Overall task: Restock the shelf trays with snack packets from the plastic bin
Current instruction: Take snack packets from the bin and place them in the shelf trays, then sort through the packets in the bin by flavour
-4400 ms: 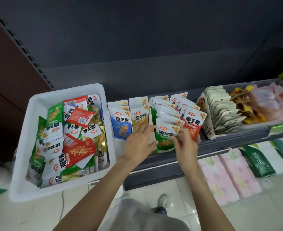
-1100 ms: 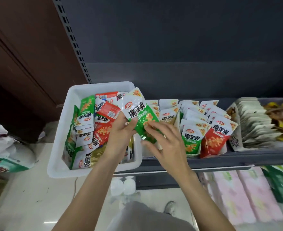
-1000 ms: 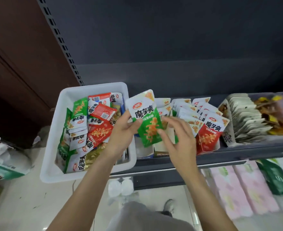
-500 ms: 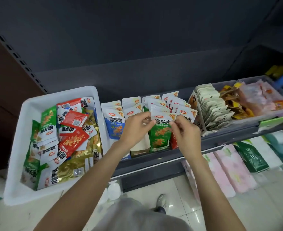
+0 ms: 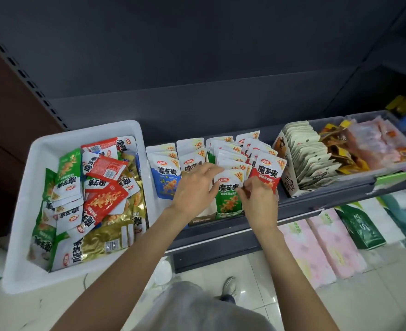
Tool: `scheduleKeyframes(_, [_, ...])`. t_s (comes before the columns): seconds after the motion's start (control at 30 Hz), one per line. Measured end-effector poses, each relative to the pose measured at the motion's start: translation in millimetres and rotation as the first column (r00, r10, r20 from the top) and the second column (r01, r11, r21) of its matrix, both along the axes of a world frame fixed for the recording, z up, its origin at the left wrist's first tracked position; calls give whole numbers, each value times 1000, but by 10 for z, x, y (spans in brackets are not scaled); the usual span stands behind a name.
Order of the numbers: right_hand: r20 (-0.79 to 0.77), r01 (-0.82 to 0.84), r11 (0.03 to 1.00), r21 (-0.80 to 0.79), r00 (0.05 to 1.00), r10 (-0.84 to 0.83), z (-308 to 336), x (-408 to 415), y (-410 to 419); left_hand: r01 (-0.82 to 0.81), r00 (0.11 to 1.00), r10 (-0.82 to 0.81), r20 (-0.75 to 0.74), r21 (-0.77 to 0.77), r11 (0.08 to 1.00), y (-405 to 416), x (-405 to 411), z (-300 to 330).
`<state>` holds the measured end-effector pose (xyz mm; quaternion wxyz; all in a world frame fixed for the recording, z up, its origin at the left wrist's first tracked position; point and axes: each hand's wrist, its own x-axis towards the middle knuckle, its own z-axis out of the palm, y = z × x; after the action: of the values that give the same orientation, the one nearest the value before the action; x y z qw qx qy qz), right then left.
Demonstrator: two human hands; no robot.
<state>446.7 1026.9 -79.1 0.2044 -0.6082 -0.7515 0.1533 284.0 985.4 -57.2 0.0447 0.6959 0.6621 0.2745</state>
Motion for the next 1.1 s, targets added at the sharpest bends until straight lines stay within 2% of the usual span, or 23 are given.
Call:
scheduleKeyframes(0.1, [-163, 16, 988, 153, 987, 10, 145, 17, -117, 66, 992, -64, -109, 17, 998, -86, -58, -11])
scheduleKeyframes(0.17, [-250, -27, 963, 269, 963, 97, 277, -23, -204, 73, 994, -67, -86, 67, 995, -205, -133, 16])
scheduleKeyframes(0.27, [-331, -167, 911, 377, 894, 301, 520, -244, -355, -55, 998, 59, -10, 216, 975, -486, -348, 103])
scheduleKeyframes(0.33, [-333, -328, 868, 372, 826, 455, 594, -492, -442, -171, 985, 174, 19, 316, 933, -740, -599, 123])
scheduleKeyframes(0.4, [-255, -507, 805, 308, 771, 583, 604, -799, -532, -271, 960, 278, 25, 328, 905, -1019, -912, 95])
scheduleKeyframes(0.53, [-8, -799, 594, 89, 596, 803, 491, -1461, -699, -469, 878, 470, -92, 29, 883, -1547, -1563, -122])
scheduleKeyframes(0.63, [67, -869, 494, -22, 492, 868, 347, -1922, -765, -560, 827, 541, -151, -161, 812, -1777, -1912, -288])
scheduleKeyframes(0.7, [132, -882, 469, -50, 460, 878, 241, -2208, -768, -596, 803, 582, -128, -203, 777, -1803, -2037, -315])
scheduleKeyframes(0.83, [331, -854, 485, -191, 409, 850, -9, -2594, -753, -595, 804, 583, -117, -173, 785, -1596, -2133, -304])
scheduleKeyframes(0.9, [370, -827, 502, -253, 397, 840, -112, -2648, -753, -606, 795, 579, -179, -225, 763, -1432, -2197, -321])
scheduleKeyframes(1.03, [349, -818, 508, -270, 409, 843, -192, -2635, -736, -654, 756, 545, -362, -418, 631, -1200, -2346, -449])
scheduleKeyframes(1.1, [342, -813, 509, -284, 410, 845, -192, -2635, -726, -666, 742, 502, -444, -405, 626, -1175, -2339, -476])
